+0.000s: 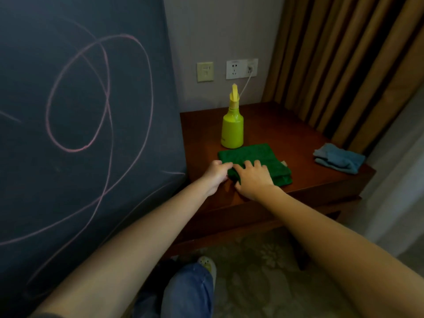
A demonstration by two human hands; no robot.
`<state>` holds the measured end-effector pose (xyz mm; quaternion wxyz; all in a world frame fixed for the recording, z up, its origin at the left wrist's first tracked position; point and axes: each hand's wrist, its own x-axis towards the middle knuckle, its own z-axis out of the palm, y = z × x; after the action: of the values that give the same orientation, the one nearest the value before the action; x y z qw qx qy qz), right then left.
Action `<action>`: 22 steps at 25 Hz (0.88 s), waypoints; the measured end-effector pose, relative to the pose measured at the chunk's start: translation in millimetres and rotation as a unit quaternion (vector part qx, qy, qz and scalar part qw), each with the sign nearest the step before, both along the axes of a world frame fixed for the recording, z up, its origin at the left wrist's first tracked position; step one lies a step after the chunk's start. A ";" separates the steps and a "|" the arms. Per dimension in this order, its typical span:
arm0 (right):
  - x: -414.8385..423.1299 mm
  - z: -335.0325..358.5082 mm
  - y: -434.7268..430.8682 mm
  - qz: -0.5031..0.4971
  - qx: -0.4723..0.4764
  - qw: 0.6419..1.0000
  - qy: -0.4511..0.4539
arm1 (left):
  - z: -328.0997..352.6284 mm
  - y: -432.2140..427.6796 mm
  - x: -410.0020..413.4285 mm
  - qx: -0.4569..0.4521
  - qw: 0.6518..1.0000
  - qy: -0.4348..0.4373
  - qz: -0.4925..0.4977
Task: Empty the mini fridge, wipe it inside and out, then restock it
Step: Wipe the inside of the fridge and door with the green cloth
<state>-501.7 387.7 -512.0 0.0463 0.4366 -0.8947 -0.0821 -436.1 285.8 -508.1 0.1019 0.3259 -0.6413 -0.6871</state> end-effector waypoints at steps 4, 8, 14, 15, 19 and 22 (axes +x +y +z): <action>-3.1 13.3 -4.4 0.013 -0.026 1.000 0.005 | -1.7 3.0 -8.7 0.123 0.991 0.032 0.043; 13.7 10.4 11.3 -0.034 -0.185 0.974 -0.127 | -4.3 2.5 -1.4 0.124 0.989 0.020 0.084; 73.1 19.4 42.4 -0.037 -0.366 0.876 -0.310 | 3.5 28.7 48.1 0.049 0.996 0.036 0.061; 86.1 25.0 46.8 -0.021 -0.378 0.876 -0.300 | 7.0 33.6 61.6 0.026 0.996 0.055 0.064; 149.9 52.7 69.1 0.064 -0.452 0.838 -0.299 | 42.1 59.5 141.0 -0.066 0.988 0.116 0.080; 217.2 77.7 86.4 0.169 -0.500 0.801 -0.283 | 76.9 81.8 216.3 -0.115 0.973 0.181 0.083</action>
<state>-284.5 474.1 -434.3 0.0160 0.5013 -0.6965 0.5132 -219.8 367.6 -431.3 0.3098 0.2341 -0.6579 -0.6452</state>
